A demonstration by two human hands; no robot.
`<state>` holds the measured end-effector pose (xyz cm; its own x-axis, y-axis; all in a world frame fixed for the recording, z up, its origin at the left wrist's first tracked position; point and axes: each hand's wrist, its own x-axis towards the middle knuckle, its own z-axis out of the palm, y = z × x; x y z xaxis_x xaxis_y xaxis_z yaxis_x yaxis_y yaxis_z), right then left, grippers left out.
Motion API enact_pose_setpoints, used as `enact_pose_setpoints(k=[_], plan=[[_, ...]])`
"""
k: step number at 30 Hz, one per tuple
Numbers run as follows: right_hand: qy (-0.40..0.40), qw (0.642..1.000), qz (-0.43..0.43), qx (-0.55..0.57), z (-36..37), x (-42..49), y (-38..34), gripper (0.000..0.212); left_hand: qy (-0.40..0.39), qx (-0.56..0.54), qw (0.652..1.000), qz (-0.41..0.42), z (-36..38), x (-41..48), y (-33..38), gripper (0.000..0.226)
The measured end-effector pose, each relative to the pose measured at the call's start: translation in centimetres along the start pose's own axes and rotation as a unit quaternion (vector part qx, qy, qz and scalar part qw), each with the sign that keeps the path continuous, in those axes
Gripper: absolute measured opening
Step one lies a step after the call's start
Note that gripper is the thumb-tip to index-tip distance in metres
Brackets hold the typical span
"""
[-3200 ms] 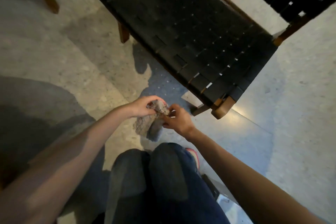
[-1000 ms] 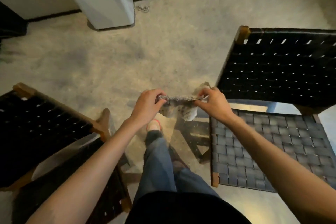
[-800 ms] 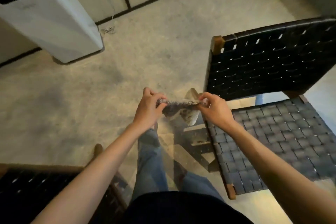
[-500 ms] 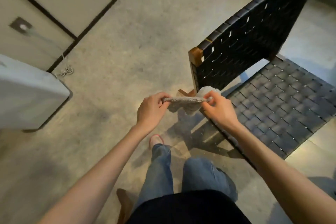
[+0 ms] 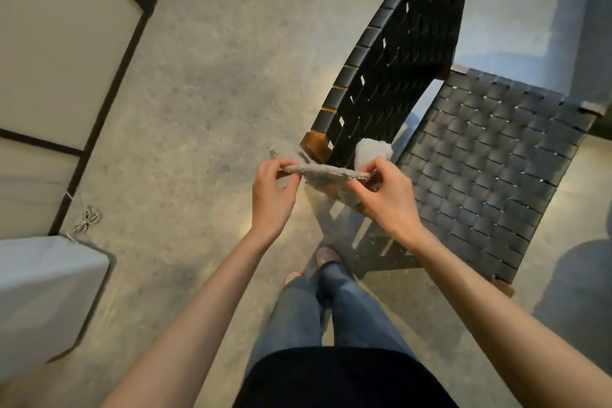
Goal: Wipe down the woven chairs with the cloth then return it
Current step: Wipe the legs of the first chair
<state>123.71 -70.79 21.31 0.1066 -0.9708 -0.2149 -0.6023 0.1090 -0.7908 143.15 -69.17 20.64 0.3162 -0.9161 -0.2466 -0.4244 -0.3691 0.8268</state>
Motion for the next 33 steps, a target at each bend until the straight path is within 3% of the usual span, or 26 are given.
enact_pose_setpoints(k=[7, 11, 14, 19, 23, 27, 33], plan=[[0.077, 0.994, 0.029, 0.068, 3.4, 3.4, -2.8, 0.029, -0.027, -0.008, 0.999, 0.045, -0.1, 4.4, 0.0, 0.022], [0.131, 0.980, 0.060, 0.137, 5.9, 4.1, -3.3, 0.053, -0.077, -0.095, 0.991, 0.054, 0.4, 6.4, -0.1, 0.044], [0.212, 0.967, 0.070, 0.126, 7.9, 3.8, -3.6, 0.038, -0.126, -0.143, 0.981, 0.044, 0.5, 7.1, -1.0, 0.059], [0.241, 0.962, 0.077, 0.097, 10.3, 2.8, -4.0, 0.019, -0.146, -0.135, 0.976, 0.088, 0.9, 6.7, -1.6, 0.048], [0.252, 0.962, 0.069, 0.075, 11.0, 2.6, -3.8, 0.028, -0.137, -0.110, 0.978, 0.110, 1.1, 7.2, -3.2, 0.043], [0.256, 0.962, 0.052, 0.075, 11.3, 2.4, -3.7, 0.037, -0.172, -0.047, 0.979, 0.099, 1.7, 7.9, -5.3, 0.017], [0.299, 0.952, 0.030, 0.062, 12.7, 2.4, -1.6, 0.039, -0.187, -0.029, 0.976, 0.108, 3.5, 8.2, -7.7, 0.006]])
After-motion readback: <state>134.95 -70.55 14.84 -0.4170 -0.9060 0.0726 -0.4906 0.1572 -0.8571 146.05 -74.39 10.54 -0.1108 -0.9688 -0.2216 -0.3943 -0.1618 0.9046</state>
